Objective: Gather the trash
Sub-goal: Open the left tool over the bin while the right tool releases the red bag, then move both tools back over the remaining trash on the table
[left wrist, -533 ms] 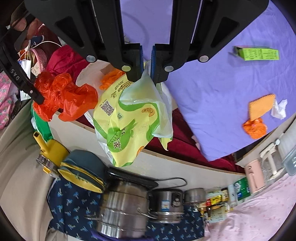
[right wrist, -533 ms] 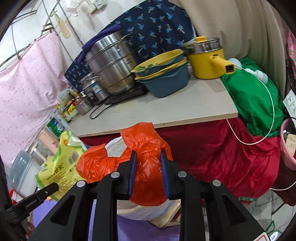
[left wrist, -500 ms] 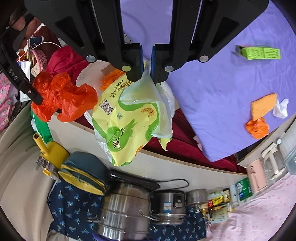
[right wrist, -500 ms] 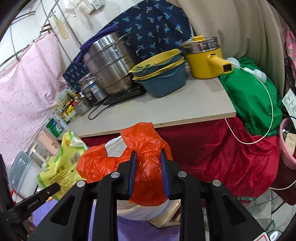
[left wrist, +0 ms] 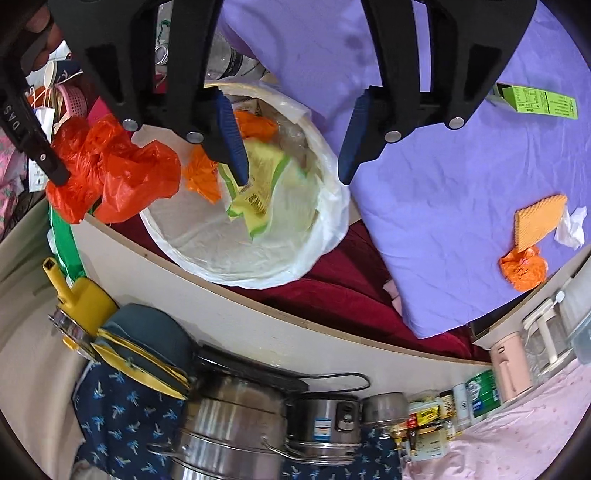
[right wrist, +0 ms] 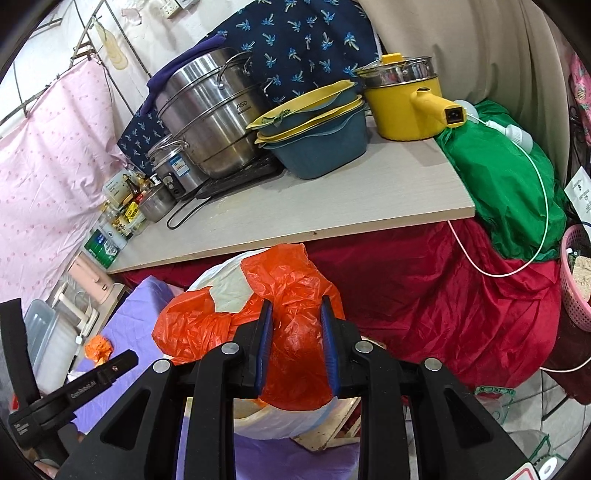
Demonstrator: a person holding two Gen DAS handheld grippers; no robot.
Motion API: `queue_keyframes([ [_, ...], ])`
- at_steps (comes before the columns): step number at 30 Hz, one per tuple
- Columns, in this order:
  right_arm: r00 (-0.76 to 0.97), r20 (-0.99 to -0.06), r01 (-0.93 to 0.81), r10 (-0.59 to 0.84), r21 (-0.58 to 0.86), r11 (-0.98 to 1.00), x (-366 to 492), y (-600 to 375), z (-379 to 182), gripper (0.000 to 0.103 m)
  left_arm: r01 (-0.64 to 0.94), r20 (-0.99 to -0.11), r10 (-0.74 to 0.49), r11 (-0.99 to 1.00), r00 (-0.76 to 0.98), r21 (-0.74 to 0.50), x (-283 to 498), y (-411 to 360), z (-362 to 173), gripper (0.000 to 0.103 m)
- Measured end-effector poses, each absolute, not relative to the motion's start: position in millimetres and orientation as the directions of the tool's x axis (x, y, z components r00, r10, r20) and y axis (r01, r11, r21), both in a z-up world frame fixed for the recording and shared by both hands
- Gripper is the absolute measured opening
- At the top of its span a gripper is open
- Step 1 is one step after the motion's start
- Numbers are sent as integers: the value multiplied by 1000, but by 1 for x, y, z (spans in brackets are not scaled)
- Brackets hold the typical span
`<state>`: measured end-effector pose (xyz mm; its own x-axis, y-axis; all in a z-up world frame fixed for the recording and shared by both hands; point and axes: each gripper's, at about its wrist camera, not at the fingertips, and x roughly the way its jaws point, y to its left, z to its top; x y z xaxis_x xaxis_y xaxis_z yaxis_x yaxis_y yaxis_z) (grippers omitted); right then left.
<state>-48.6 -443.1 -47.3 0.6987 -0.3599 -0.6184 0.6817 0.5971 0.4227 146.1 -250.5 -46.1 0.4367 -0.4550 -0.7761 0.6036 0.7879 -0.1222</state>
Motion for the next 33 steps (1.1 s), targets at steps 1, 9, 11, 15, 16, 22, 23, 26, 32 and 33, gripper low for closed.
queue_keyframes([
  [1,700,-619,679,-355,423,600,-46,-443,-48,23,594,-775,-453,795,441,-127,149,-246,-45,48],
  [9,719,-630,633,-293,422,648,-2,-429,-55,25,536,-770,-429,833,472,-136,162,-210,-40,55],
  [11,721,-634,626,-280,423,655,9,-426,-57,30,527,-769,-424,839,478,-135,164,-203,-40,57],
  [15,725,-634,617,-270,423,663,22,-420,-61,36,499,-763,-414,855,497,-139,170,-187,-38,64],
  [16,724,-634,617,-271,421,665,24,-419,-61,38,492,-761,-411,859,503,-138,171,-183,-38,64],
  [22,733,-628,605,-262,425,673,25,-411,-56,40,477,-754,-408,867,515,-144,172,-170,-36,68],
  [23,734,-627,603,-261,426,674,24,-409,-55,41,476,-754,-408,868,515,-144,172,-169,-35,68],
  [26,738,-624,596,-257,424,682,24,-401,-52,44,471,-751,-406,870,521,-144,171,-163,-34,69],
  [32,755,-611,564,-237,421,710,27,-380,-43,46,449,-747,-402,880,530,-154,170,-145,-31,69],
  [33,757,-611,560,-234,419,715,29,-377,-41,46,442,-747,-397,884,534,-153,170,-140,-31,69],
])
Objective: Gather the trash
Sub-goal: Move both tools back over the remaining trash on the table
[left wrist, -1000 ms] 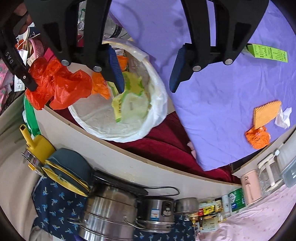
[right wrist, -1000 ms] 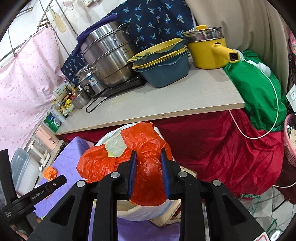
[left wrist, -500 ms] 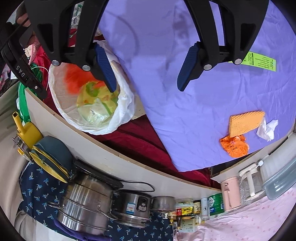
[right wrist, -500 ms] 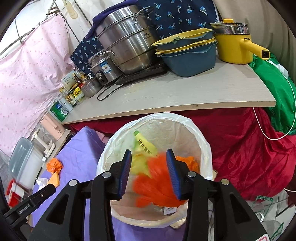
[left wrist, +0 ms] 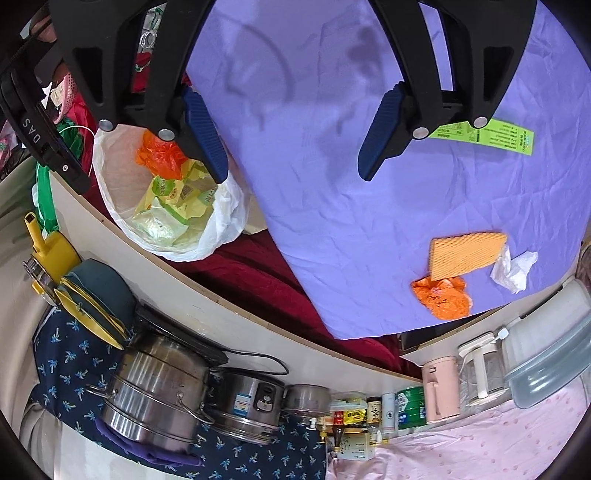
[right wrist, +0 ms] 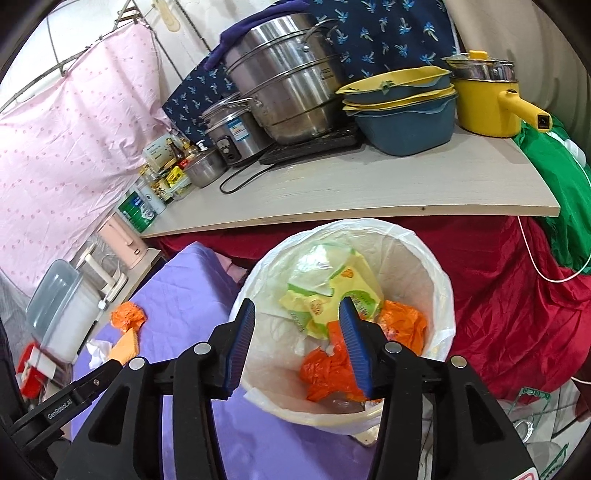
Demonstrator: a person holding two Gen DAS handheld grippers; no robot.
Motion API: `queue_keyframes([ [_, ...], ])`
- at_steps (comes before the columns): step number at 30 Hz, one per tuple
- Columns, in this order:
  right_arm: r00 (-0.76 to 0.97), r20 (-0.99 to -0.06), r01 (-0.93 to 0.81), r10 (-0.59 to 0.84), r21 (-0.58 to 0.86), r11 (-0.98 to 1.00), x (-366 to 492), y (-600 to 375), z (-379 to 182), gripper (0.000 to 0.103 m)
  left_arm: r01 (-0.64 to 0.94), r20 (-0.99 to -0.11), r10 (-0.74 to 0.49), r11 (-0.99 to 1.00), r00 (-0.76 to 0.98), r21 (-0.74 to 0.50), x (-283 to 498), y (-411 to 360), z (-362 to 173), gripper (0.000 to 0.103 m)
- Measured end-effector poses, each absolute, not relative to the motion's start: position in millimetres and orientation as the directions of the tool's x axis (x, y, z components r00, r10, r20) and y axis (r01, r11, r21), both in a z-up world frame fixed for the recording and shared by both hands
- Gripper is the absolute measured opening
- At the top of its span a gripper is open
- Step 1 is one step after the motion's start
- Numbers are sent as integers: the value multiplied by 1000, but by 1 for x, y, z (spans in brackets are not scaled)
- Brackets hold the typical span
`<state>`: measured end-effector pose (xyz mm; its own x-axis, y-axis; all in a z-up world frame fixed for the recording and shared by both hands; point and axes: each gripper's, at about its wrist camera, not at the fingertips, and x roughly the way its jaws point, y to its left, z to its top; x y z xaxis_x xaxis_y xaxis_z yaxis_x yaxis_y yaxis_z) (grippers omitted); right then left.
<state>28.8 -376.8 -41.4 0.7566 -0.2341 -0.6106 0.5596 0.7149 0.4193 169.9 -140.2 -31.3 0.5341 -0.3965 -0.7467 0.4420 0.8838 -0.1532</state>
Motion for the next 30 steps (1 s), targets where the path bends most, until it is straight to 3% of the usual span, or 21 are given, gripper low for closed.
queue_keyframes([
  [21,788,-611,382,-70,396,835,89,-277,-29,50,249,-745,-300,951,596,-183,195,-25,-31,70],
  [25,785,-619,337,-28,389,857,105,-254,-31,50,204,-746,-273,961,608,-185,202,-1,-33,76],
  [30,778,-628,291,11,377,879,122,-227,-32,50,145,-746,-237,971,622,-187,212,32,-35,76],
])
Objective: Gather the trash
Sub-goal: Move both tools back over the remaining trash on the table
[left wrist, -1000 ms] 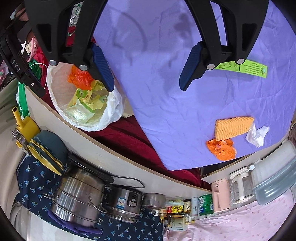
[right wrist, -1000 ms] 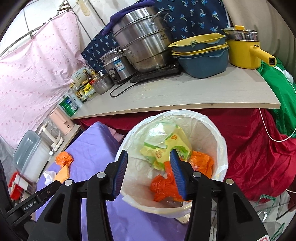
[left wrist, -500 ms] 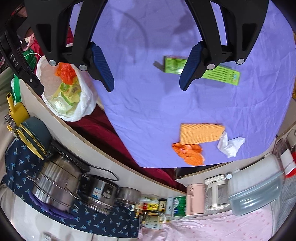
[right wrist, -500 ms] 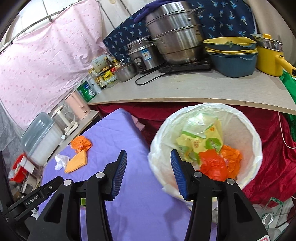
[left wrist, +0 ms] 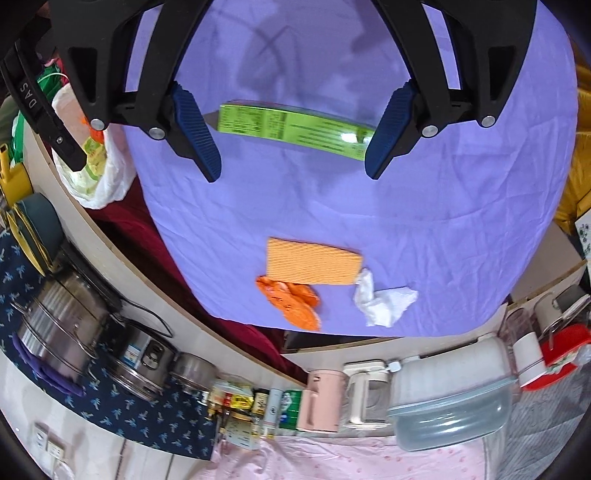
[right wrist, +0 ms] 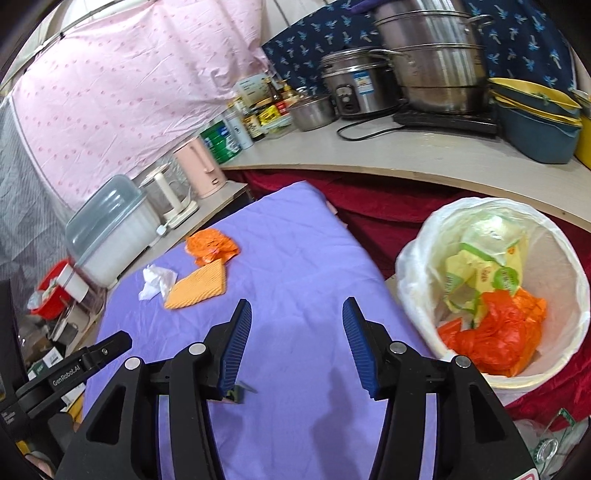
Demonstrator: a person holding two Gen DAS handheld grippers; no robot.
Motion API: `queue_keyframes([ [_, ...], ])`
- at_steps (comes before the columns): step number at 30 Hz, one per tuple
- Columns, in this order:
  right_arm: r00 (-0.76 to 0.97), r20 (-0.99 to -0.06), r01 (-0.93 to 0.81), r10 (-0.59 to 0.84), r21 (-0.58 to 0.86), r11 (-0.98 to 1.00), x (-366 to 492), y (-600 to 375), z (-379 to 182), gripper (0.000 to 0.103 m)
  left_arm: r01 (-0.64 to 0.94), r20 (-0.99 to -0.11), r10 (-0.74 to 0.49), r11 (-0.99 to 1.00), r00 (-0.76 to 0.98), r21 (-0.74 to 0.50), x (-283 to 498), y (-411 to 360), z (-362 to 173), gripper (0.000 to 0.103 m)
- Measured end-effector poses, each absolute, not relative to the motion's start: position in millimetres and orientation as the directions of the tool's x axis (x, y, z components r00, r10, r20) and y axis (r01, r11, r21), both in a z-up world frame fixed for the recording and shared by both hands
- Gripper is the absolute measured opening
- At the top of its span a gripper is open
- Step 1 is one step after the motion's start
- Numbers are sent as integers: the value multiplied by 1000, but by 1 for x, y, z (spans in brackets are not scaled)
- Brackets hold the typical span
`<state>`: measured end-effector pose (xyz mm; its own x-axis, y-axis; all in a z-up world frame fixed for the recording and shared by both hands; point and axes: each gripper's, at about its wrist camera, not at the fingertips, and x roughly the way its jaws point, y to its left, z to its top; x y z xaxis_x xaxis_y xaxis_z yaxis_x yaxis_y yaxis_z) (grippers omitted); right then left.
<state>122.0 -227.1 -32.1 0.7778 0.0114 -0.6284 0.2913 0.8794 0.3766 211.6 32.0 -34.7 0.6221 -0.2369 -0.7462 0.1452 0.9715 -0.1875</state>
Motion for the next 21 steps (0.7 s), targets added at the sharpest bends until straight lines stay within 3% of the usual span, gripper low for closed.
queue_keyframes([
  [21,718,-677,127,161,355,926,229,-146,-44,50,-6,-767,-115,988,631,-153,288,115,-49,81],
])
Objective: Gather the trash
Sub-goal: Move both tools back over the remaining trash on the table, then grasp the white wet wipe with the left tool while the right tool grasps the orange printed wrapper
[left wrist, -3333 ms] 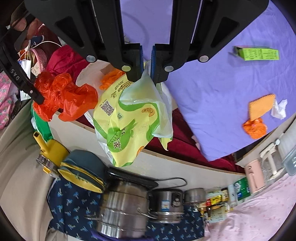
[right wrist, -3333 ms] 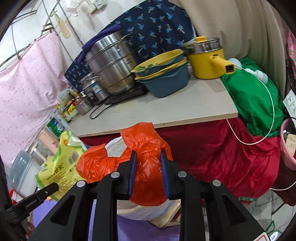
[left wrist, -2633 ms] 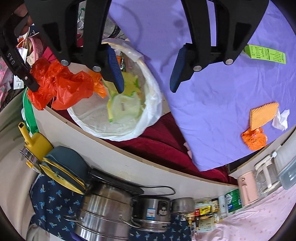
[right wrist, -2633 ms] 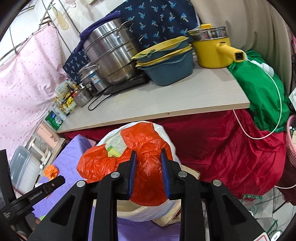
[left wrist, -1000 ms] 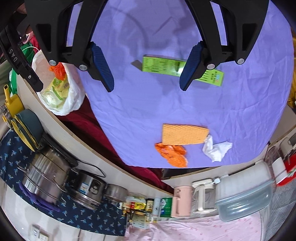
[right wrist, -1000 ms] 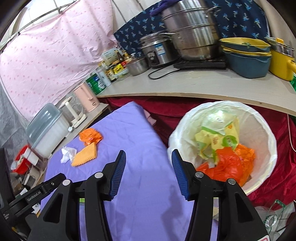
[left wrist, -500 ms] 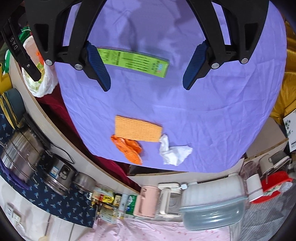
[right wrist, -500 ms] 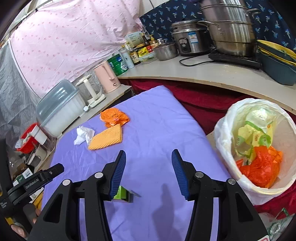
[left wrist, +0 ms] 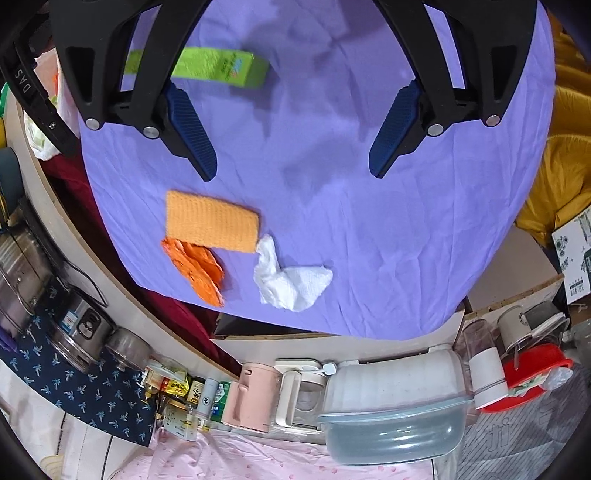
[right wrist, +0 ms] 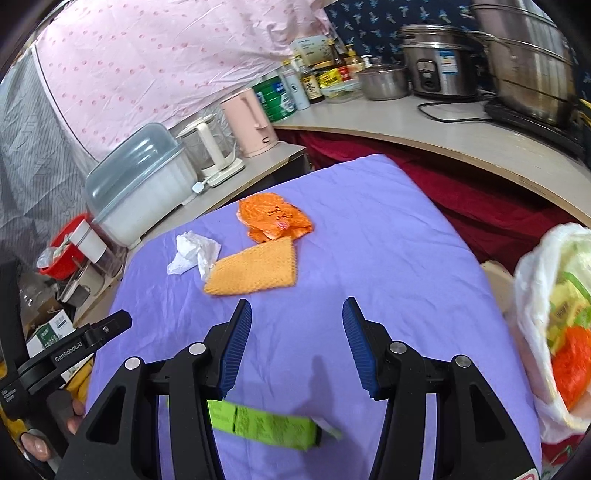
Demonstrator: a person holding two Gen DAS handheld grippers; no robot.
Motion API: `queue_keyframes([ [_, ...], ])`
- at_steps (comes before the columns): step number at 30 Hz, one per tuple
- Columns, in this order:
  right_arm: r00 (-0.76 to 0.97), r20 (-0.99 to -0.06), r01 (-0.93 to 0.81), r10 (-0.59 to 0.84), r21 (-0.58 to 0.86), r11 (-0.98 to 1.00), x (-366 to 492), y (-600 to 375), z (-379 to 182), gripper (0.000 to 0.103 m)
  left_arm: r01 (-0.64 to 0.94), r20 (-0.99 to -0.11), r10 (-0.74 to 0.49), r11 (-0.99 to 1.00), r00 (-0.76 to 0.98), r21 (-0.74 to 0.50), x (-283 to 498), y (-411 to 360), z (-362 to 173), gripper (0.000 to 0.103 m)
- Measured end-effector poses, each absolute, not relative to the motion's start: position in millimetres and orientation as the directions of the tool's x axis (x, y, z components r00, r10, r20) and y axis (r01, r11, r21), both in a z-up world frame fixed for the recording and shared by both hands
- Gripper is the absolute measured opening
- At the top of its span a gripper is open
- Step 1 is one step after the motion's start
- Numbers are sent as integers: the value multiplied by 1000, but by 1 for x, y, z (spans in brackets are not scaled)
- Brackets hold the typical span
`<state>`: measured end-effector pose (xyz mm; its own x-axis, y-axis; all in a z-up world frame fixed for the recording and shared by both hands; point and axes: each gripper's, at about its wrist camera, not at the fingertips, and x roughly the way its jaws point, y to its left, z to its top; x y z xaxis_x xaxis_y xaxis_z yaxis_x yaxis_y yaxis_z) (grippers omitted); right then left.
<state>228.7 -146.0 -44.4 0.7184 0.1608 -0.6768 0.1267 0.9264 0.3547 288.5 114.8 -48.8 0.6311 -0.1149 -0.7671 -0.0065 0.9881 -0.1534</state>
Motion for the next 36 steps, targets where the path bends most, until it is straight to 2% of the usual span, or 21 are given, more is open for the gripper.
queue_keyframes([
  [3,711,-682,98,173,340,935,262,-142,-44,56,-12,-769,-102,990,631,-141,316,116,-49,84],
  [10,666,-716,24,208,299,954,356,-133,-53,58,-6,-791,-78,995,607,-103,398,113,-63,93],
  [17,585,-778,-56,227,241,969,421,-127,-81,62,19,-839,-67,998,540,-67,466,104,-102,93],
  [22,538,-809,-115,237,208,971,448,-115,-105,64,34,-859,-73,997,507,-65,488,95,-124,91],
  [24,517,-825,-120,227,193,974,455,-113,-115,64,48,-868,-87,996,489,-73,492,92,-131,78],
  [25,509,-833,-119,217,182,976,457,-112,-121,64,59,-876,-100,995,472,-83,492,90,-134,65],
  [27,509,-837,-118,200,162,980,458,-112,-127,63,61,-872,-85,996,483,-63,490,87,-135,59],
  [29,520,-834,-120,183,141,983,457,-112,-128,58,78,-869,-86,995,487,-55,485,84,-134,40],
  [30,522,-832,-126,185,140,982,456,-112,-128,52,82,-869,-87,995,488,-54,483,83,-133,36],
  [31,524,-830,-128,191,145,981,455,-112,-127,48,87,-869,-95,994,486,-60,480,82,-133,27],
  [33,526,-826,-128,202,158,979,450,-114,-124,38,89,-869,-104,994,483,-70,474,81,-131,21],
  [36,539,-819,-115,195,158,981,437,-118,-120,33,97,-869,-114,992,482,-76,461,79,-128,16],
])
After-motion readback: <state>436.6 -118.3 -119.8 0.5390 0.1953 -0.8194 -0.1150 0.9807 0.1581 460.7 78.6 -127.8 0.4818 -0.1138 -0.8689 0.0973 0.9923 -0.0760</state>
